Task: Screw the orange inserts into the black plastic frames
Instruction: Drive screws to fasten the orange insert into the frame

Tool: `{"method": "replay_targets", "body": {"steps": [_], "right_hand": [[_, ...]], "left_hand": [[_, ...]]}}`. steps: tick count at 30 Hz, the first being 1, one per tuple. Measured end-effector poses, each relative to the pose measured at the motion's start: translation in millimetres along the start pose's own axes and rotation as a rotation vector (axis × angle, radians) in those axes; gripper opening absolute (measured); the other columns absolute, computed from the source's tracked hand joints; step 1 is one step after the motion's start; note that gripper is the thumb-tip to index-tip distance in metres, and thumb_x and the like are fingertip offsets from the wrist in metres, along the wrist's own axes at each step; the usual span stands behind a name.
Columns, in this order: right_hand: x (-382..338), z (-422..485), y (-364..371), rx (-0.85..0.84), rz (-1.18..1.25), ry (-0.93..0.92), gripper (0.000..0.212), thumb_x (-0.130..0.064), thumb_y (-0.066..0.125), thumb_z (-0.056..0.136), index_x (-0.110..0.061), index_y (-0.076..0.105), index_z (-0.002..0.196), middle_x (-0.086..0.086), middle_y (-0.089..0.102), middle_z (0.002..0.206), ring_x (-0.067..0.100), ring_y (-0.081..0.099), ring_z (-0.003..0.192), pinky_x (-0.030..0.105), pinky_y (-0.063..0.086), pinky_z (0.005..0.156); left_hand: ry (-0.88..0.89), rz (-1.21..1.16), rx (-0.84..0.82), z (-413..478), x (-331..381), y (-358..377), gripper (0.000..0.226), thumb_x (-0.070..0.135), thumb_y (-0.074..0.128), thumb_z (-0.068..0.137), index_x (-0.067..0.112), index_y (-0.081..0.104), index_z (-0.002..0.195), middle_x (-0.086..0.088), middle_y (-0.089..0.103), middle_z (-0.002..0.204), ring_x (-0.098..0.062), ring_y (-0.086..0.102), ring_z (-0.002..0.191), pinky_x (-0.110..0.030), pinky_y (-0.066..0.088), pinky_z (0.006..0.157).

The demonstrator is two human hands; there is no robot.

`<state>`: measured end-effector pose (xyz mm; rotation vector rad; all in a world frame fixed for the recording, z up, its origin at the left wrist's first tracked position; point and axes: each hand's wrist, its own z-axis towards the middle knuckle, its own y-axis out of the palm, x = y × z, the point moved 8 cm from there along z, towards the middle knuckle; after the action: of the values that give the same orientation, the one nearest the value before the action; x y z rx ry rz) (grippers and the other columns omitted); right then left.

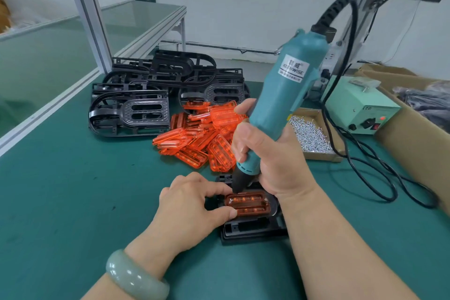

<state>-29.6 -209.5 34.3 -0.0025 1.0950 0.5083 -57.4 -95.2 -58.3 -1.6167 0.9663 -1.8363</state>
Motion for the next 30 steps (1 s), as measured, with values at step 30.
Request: {"method": "replay_targets", "body": {"steps": [30], "right_hand": [[8.6,1.3,7.4,-0.032,0.064,0.050,0.017,-0.017,0.063,0.076,-0.028,0.066,0.089,-0.004,0.049,0.050,0.010,0.045,0.043,0.021,0.041,0.050]], "left_hand": [[0.001,0.085,0.013,1.8,-1.0,3.6,0.034,0.066,0.061,0.071,0.058,0.059,0.104,0.019,0.045,0.094,-0.008,0.037,0.098,-0.031,0.027,0.084]]}}
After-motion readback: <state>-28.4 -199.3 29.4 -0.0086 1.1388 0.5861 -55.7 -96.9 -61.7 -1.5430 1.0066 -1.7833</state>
